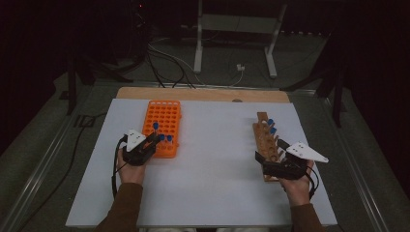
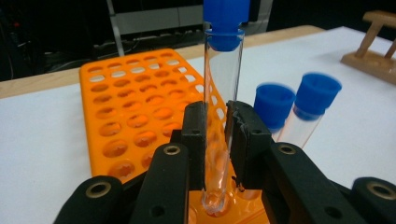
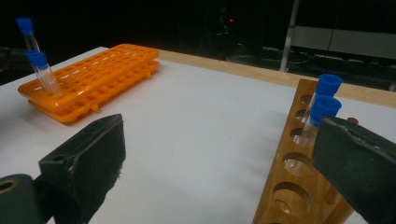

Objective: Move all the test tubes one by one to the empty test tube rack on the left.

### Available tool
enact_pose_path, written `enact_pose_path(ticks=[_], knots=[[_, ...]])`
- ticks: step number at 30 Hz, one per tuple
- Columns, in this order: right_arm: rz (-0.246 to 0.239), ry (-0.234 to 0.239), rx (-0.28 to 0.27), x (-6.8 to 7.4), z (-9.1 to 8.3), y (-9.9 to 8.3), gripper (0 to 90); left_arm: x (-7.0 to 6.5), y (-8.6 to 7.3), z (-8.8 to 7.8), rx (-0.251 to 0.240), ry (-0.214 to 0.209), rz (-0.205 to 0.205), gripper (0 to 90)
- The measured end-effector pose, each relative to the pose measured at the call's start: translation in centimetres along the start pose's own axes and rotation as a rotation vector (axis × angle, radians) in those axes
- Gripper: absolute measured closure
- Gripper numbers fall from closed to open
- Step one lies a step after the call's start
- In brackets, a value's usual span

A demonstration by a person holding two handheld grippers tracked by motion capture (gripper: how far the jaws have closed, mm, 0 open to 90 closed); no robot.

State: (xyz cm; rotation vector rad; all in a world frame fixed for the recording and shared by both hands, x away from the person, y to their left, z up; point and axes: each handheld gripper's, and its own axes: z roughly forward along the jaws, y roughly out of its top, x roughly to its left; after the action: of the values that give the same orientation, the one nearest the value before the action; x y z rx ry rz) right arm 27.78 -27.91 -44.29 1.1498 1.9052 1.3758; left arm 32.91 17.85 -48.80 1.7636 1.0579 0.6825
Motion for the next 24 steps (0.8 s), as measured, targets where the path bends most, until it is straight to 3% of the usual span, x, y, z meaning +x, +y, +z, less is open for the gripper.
enact_pose_path(ticks=[6,9,18,24], knots=[[-0.001,0.005,-0.002,0.1,-0.1,0.0,3.0,0.1,-1.3,0.3,0.035,-0.001,-0.002,77.8],[-0.001,0.006,-0.004,0.0,-0.1,0.0,3.0,0.3,-1.4,0.1,0.026,-0.011,-0.027,77.9],[-0.008,0.007,0.000,0.1,0.0,0.0,3.1,0.2,-2.0,-0.1,0.078,-0.010,0.019,78.0],[-0.008,0.007,0.000,0.1,0.0,0.0,3.2,-0.1,-2.0,-0.2,0.085,0.000,0.045,78.3]])
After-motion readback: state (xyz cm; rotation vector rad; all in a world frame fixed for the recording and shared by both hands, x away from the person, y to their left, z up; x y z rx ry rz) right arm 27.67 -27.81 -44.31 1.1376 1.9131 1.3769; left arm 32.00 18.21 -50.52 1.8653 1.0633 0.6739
